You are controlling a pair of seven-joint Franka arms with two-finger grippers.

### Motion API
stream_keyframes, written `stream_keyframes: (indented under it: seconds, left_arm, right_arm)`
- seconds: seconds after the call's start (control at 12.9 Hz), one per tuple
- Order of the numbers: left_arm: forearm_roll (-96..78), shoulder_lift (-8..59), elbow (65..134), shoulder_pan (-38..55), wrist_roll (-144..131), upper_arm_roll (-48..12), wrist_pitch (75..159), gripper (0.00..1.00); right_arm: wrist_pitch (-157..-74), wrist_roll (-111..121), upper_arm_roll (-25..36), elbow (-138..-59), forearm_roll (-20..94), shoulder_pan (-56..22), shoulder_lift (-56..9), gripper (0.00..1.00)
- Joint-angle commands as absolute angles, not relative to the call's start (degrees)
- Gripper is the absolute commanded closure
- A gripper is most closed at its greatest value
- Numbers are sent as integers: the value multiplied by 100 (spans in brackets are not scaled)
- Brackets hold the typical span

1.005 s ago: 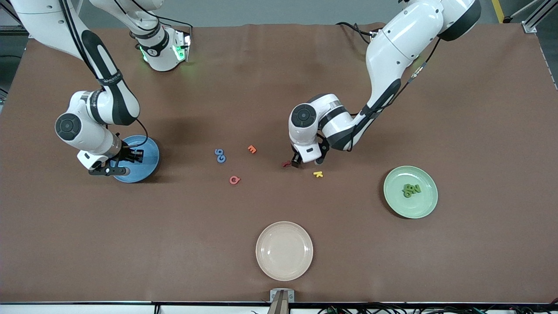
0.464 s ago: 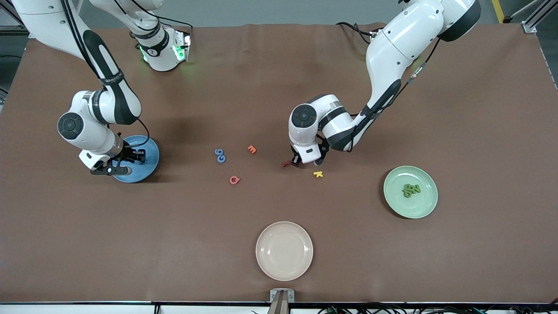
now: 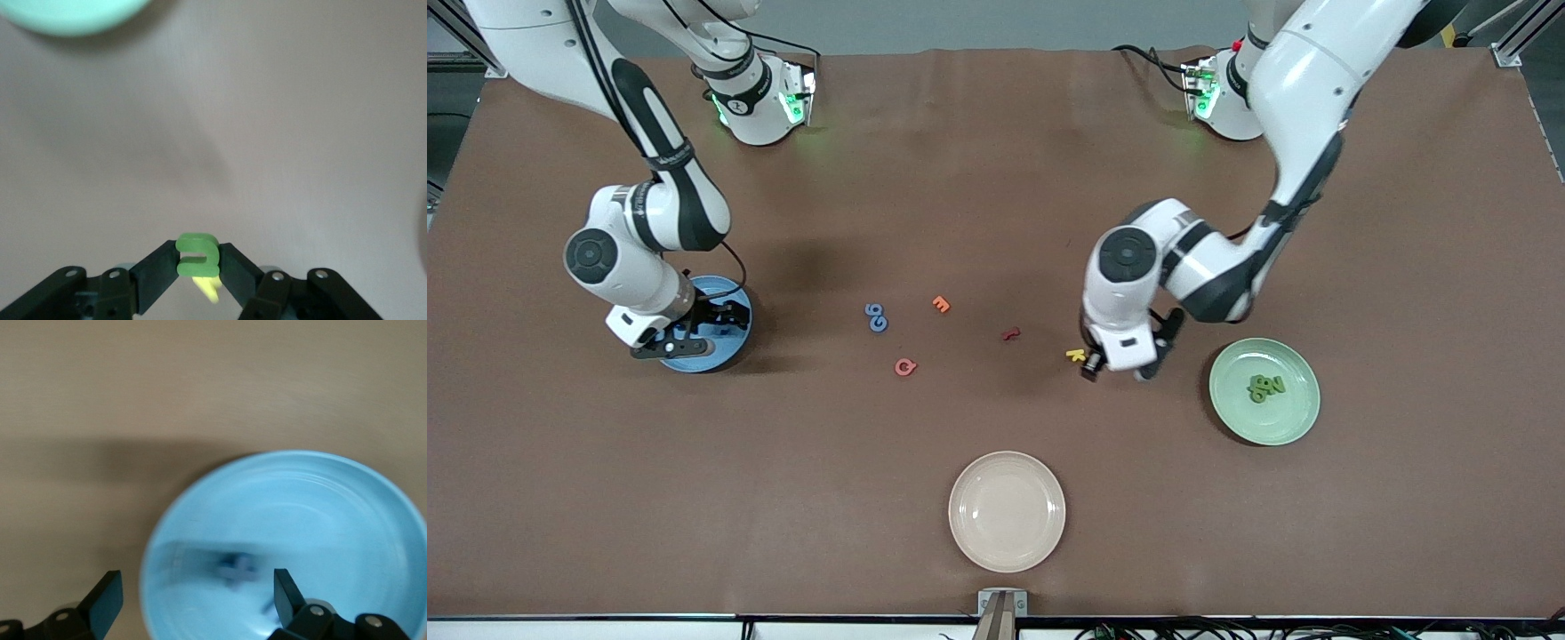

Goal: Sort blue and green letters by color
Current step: 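Carry the green letter to the green plate and release it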

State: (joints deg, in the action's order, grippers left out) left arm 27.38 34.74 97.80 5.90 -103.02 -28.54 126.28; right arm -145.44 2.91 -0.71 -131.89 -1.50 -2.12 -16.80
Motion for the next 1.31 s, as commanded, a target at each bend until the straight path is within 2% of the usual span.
stream_keyframes:
  seconds: [0.0,0.39,0.54,0.62,0.7,0.85,0.93,1.08,1.24]
  left_arm:
    - [2716,3270,10010,20,-9304,-2883,12332,100]
    - [2725,3304,10160,-1368,-7159,-2883,12190,99]
    - [2725,3444,10090,-1634,-6716,-2883,12208,96]
    - [2725,3498,10064,-1678,-6689,-2874,12234,92]
    - [2751,3568,10003,-1705,-6680,-2874,12234,79]
    - [2786,3595,9976,-1705,-6680,-2857,12208,9]
    - [2795,3543,9958,-1714,-6688,-2865,12182,0]
    - [2786,3280,9775,-1609,-6549,-2892,11745,0]
    - [2716,3112,9179,-1695,-5744,-3363,10965,0]
  right_arm:
    - [-14528,246,-105,-13254,-132,-693,-1547,0]
    - [-14071,290,-132,-12683,-123,-1590,-1731,0]
    - [-14071,238,-176,-12508,-71,-1914,-1871,0]
    - [-14054,229,-176,-12455,60,-2047,-1942,0]
    - [-14054,229,-176,-12437,218,-2187,-2012,0]
    - [-14089,220,-167,-12349,465,-2547,-2100,0]
    - [-14054,220,-167,-12218,614,-2627,-2196,0]
    - [-14071,115,-158,-12025,703,-2733,-2425,0]
    - [-14089,105,-158,-11787,703,-2777,-2671,1]
